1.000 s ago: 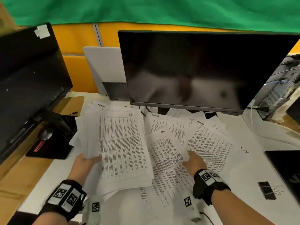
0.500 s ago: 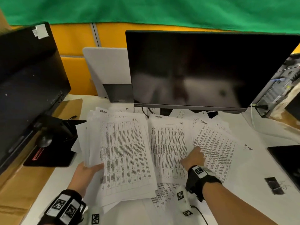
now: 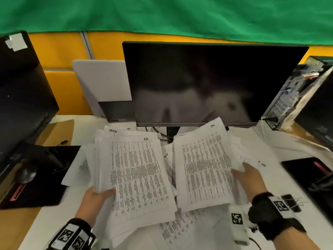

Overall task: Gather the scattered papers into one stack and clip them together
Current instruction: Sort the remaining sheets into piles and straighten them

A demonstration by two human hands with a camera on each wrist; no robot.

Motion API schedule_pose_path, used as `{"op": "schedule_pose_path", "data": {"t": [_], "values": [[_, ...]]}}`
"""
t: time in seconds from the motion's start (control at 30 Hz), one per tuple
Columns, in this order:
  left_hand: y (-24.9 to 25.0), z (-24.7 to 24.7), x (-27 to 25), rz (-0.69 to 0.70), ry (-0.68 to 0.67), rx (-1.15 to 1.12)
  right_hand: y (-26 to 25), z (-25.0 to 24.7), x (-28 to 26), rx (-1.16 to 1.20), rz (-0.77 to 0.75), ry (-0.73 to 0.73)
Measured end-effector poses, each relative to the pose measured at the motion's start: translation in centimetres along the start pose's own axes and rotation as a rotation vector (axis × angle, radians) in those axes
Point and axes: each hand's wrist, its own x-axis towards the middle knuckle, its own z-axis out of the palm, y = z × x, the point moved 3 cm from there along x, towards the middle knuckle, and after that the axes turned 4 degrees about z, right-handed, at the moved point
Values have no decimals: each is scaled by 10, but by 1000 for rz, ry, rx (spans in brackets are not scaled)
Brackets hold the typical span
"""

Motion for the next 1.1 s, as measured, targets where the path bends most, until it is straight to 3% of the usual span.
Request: {"op": "schedule_pose_path", "data": {"t": [0.23,0.43,0.63,0.77,0.83,0.9,1.0,1.1], "values": [[5,19,0,12,-76,27,-5,-37,5,296,64,-135],[20,59,-11,-109,-146,-95,-2,23,-8,300,7,-334],[32,85,-19,-61,-213,-114,7,83,-18,300,38,-685],[20,84,-10,-63,-235,-26,-1,94,-23,102,-64,-655],[19,78,-9,-37,-192,28,-5,95,-24,64,-102,-641],[19,63,-8,-16,-125,36,-7,93,-19,12,-110,-535],[20,35,-8,-12,-36,20,2,93,-5,-282,-89,-306],[20,14,-9,11,14,26,13,108,-7,-618,-119,-303]]}}
